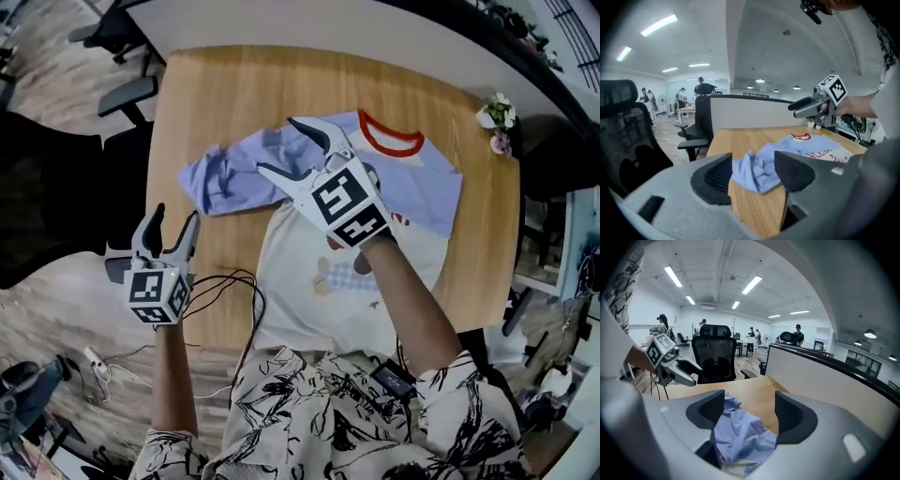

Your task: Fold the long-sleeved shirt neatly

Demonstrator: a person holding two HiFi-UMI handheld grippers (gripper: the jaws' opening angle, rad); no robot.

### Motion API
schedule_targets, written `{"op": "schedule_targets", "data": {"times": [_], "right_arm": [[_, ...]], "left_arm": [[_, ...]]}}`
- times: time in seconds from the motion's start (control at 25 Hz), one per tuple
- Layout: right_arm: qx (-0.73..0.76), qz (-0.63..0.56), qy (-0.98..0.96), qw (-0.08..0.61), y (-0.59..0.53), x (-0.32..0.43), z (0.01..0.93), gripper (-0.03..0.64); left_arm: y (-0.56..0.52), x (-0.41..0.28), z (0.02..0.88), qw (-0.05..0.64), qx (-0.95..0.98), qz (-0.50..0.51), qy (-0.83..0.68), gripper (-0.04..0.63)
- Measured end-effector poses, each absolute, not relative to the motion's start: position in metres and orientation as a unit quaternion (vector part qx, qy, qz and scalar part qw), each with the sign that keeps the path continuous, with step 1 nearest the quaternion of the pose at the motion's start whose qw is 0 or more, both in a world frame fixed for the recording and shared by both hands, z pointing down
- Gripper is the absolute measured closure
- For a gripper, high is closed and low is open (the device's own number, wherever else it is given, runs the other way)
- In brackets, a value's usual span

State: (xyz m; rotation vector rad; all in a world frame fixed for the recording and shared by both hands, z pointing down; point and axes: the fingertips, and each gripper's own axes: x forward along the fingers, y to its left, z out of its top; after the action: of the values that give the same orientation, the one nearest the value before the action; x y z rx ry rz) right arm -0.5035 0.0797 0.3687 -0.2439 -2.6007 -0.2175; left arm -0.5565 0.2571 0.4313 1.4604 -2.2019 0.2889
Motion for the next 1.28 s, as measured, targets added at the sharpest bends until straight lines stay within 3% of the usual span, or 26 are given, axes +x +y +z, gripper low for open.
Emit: {"op": "schedule_targets", "data": {"times": [0.24, 0.44, 0.64, 0.84, 1.04, 1.08, 1.12, 1.28], "right_arm": [[-0.155, -0.106, -0.934, 0.304, 0.125, -0.558, 0.411, 0.279], [-0.191, -0.102, -0.906, 0.364, 0.14, -0.59, 0.476, 0.325], [-0.217, -0.059, -0.878, 0.423, 0.148, -0.605, 0.521, 0.341], [-0.196, -0.016, -0.881, 0.431, 0.158, -0.587, 0.534, 0.333], [-0.179, -0.007, -0.884, 0.432, 0.188, -0.573, 0.537, 0.375], [-0.174, -0.011, -0.884, 0.433, 0.19, -0.573, 0.54, 0.39], [-0.17, -0.012, -0.885, 0.433, 0.192, -0.574, 0.541, 0.391], [-0.17, 0.007, -0.894, 0.415, 0.197, -0.577, 0.536, 0.388]], "left_arm": [[0.257, -0.55, 0.463, 0.238, 0.529, 0.16, -0.799, 0.315], [0.218, -0.542, 0.495, 0.227, 0.583, 0.245, -0.74, 0.325], [0.202, -0.59, 0.501, 0.24, 0.589, 0.211, -0.742, 0.359], [0.171, -0.633, 0.508, 0.259, 0.617, 0.209, -0.713, 0.403], [0.14, -0.628, 0.535, 0.295, 0.668, 0.261, -0.631, 0.434], [0.14, -0.629, 0.544, 0.302, 0.665, 0.28, -0.623, 0.478], [0.141, -0.632, 0.548, 0.304, 0.66, 0.288, -0.624, 0.578], [0.17, -0.655, 0.515, 0.298, 0.631, 0.161, -0.698, 0.58]]}}
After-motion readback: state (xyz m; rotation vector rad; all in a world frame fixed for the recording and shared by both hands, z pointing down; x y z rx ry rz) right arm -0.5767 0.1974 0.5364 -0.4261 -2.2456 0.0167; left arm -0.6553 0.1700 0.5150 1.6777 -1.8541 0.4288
